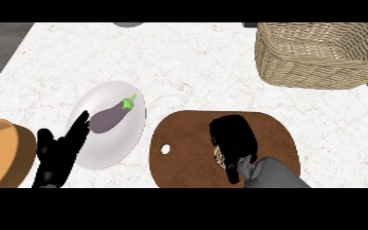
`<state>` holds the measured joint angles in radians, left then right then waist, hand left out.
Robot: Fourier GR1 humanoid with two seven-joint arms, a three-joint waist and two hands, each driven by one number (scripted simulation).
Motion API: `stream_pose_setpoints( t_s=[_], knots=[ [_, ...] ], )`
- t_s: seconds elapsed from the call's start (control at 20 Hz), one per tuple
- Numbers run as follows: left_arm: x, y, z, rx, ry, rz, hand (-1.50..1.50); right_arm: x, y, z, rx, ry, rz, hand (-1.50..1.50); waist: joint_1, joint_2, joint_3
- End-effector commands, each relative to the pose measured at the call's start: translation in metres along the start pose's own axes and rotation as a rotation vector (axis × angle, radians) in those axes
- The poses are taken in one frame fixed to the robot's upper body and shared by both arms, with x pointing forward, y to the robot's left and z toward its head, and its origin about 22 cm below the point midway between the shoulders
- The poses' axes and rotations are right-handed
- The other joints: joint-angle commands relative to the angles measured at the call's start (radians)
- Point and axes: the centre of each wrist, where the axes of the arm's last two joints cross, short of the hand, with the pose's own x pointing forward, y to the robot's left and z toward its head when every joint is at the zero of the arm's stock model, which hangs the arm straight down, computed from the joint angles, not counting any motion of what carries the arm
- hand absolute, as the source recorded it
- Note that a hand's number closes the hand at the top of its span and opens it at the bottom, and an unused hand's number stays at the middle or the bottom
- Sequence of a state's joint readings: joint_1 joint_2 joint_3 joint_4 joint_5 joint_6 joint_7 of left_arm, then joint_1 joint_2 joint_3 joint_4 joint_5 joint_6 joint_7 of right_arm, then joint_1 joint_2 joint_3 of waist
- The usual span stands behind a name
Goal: Pick the cupcake from the cutting board and place it in the basket
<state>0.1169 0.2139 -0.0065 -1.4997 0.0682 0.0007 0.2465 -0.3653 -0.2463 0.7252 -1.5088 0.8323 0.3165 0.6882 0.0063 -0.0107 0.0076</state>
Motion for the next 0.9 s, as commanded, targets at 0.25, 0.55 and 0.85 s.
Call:
stream_pose_setpoints(
  t_s=[0.25, 0.55, 0.85],
  knots=[
    [-0.021, -0.006, 0.007, 0.005, 0.122, 0.006, 0.00, 0.033, -0.035, -0.014, -0.257, 0.136, -0.174, 1.50, -0.001, 0.010, -0.007],
    [-0.022, 0.008, 0.003, 0.025, 0.127, 0.025, 0.00, 0.025, -0.103, 0.025, -0.613, -0.018, -0.781, 1.50, -0.021, 0.010, -0.005],
    [-0.034, 0.005, 0.003, 0.017, 0.144, 0.016, 0.00, 0.000, -0.166, 0.071, -0.801, 0.034, -0.862, 1.50, -0.029, 0.006, -0.008]
  ],
)
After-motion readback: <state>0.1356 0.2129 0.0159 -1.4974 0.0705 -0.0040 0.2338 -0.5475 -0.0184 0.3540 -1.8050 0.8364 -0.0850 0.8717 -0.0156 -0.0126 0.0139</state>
